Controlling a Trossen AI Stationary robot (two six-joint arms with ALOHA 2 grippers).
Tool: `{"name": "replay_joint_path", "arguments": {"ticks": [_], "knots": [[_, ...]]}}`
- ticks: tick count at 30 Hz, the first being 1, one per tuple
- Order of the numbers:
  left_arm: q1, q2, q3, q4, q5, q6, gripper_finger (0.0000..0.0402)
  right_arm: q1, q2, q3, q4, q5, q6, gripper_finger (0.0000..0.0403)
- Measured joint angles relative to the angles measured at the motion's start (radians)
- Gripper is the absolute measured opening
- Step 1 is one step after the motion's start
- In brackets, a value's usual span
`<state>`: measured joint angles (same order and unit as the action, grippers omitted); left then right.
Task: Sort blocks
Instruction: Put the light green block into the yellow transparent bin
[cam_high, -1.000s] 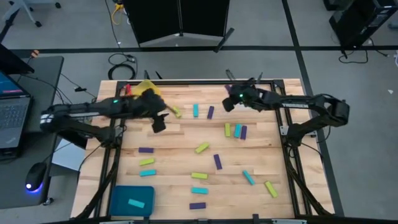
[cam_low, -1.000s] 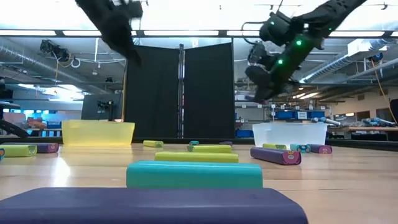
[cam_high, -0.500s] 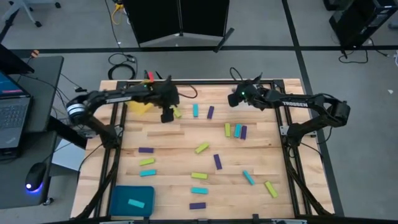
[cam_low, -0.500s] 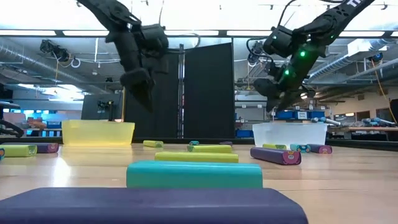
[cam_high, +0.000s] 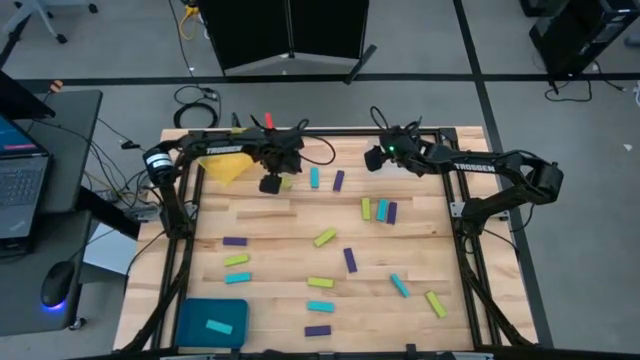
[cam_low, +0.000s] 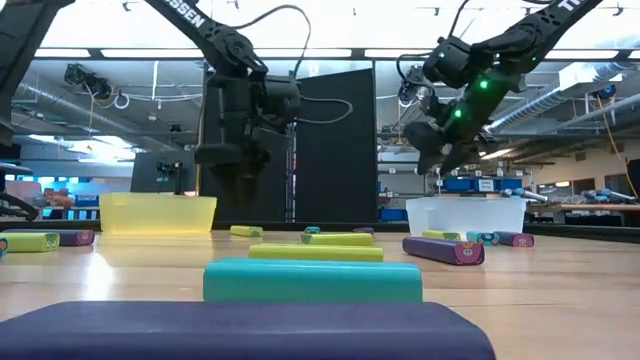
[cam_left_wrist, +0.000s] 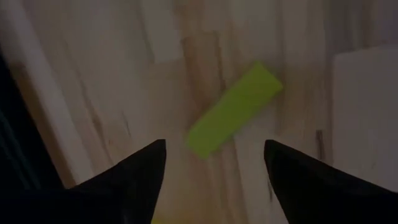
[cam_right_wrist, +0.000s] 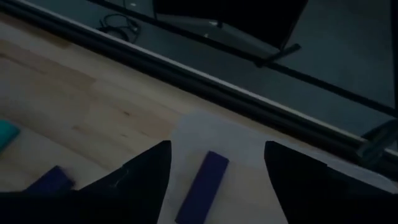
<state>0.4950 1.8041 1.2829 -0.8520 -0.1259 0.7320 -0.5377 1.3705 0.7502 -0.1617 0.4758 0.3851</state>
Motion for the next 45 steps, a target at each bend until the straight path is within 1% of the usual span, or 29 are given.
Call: {"name": "replay_joint_path", "arguments": {"ticks": [3,8,11,17,20,22,25,32,35,39,42,45], "knots": [[-0.006,0.0,-0.011,0.029,0.005,0.102,0.0289,0.0,0.0,0.001,0.025,-0.004,-0.011,0.0258],[-0.021,0.004,-0.012,0.056,0.042,0.147,0.029,0.0,0.0,0.001,0.051,-0.006,-0.026,0.0249],[-0.027,0.037,-0.012,0.067,0.044,0.149,0.029,0.003,0.0,0.001,0.067,-0.008,-0.04,0.0247],[-0.026,0.102,-0.013,0.06,0.032,0.106,0.0289,0.024,-0.001,0.001,0.097,-0.016,-0.048,0.0247],[-0.024,0.127,-0.013,0.047,0.034,0.103,0.0283,0.034,-0.001,0.001,0.12,-0.016,-0.048,0.0247],[-0.024,0.137,-0.011,0.043,0.031,0.096,0.0269,0.039,-0.001,0.001,0.13,-0.016,-0.048,0.0245],[-0.024,0.148,-0.009,0.036,0.035,0.078,0.0231,0.044,-0.002,0.001,0.133,-0.016,-0.048,0.0245],[-0.025,0.149,-0.011,0.03,0.03,0.073,0.01,0.046,-0.002,0.001,0.15,-0.016,-0.048,0.0243],[-0.025,0.146,-0.01,0.035,0.022,0.062,0.01,0.053,-0.011,0.001,0.163,-0.016,-0.048,0.0242],[-0.008,0.12,0.01,0.042,0.023,-0.012,0.01,0.075,-0.049,0.002,0.171,-0.004,-0.067,0.0244],[0.025,0.04,0.038,0.041,0.042,-0.056,0.01,0.093,-0.097,0.002,0.17,0.004,-0.077,0.0244],[0.061,-0.036,0.041,0.037,0.047,-0.093,0.01,0.112,-0.15,0.002,0.169,0.006,-0.092,0.0243]]}}
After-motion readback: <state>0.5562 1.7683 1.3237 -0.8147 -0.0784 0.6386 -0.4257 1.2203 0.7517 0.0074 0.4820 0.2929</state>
